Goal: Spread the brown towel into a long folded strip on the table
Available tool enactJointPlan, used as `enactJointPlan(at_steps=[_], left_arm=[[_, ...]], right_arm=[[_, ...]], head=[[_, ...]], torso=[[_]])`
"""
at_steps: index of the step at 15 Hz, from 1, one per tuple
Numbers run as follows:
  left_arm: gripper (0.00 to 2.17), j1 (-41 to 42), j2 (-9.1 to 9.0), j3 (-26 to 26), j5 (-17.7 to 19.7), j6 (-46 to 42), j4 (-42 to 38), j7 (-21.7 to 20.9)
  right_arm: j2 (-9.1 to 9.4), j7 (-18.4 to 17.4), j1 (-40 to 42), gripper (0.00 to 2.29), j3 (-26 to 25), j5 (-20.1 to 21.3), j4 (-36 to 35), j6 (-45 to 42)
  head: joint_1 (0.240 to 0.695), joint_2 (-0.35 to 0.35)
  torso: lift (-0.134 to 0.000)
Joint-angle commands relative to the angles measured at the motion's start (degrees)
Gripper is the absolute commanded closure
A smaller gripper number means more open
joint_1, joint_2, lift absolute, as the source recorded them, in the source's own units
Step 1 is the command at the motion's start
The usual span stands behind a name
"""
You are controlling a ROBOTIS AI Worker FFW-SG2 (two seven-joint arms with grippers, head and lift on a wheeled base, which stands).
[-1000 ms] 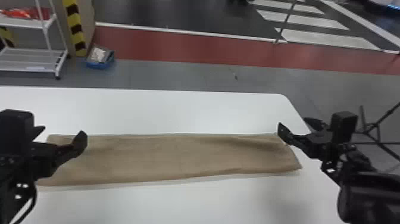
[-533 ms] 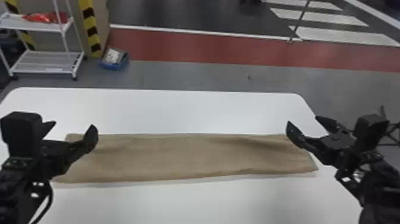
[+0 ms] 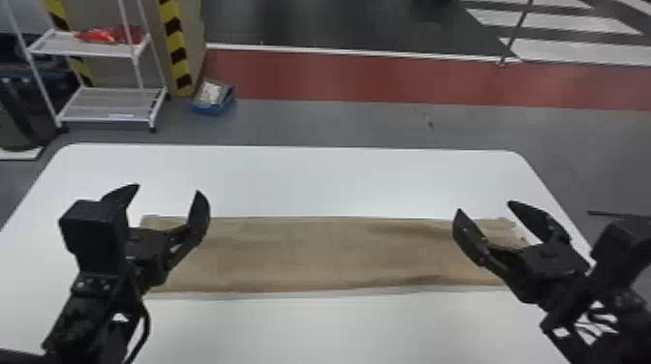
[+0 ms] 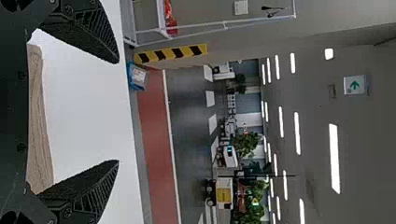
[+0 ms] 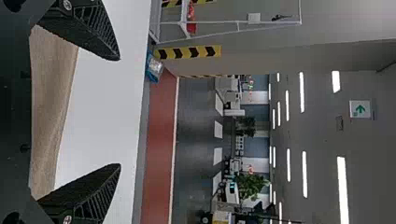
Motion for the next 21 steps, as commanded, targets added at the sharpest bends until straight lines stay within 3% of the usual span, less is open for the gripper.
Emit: enactJointPlan(at_steps=[1, 5, 9, 13, 21], left_arm=[[0.12, 1.52, -0.17, -2.17, -1.61, -1.67, 0.84, 0.64], [0.13, 3.71, -0.26, -4.19, -3.01, -4.84, 0.93, 1.87], [0.13, 4.77, -0.35, -4.72, -3.28, -10.29, 1.90, 1.87], [0.13, 4.77, -0.17, -4.46, -2.22, -17.32, 4.36, 1.95], [0.13, 5.47, 0.00, -2.44, -1.52, -18.55, 4.27, 2.22]], right_arm=[[0.49, -0.79, 1.35, 0.07, 1.72, -0.01, -0.37, -0.15], [0.49, -5.10, 5.57, 0.07, 4.97, 1.13, -2.04, -4.02], [0.49, -6.42, 9.79, 0.08, 7.96, 1.31, -1.34, -12.28], [0.49, -6.24, 12.86, 0.08, 6.02, -3.79, -1.51, -16.67], [0.49, -8.53, 14.45, 0.09, 5.67, -4.14, -1.78, -18.61]], head=[[0.695, -0.100], [0.695, -0.112], [0.695, -0.107], [0.695, -0.098], [0.695, -0.108]], torso=[[-0.119], [-0.119], [-0.119], [-0.119], [-0.119]])
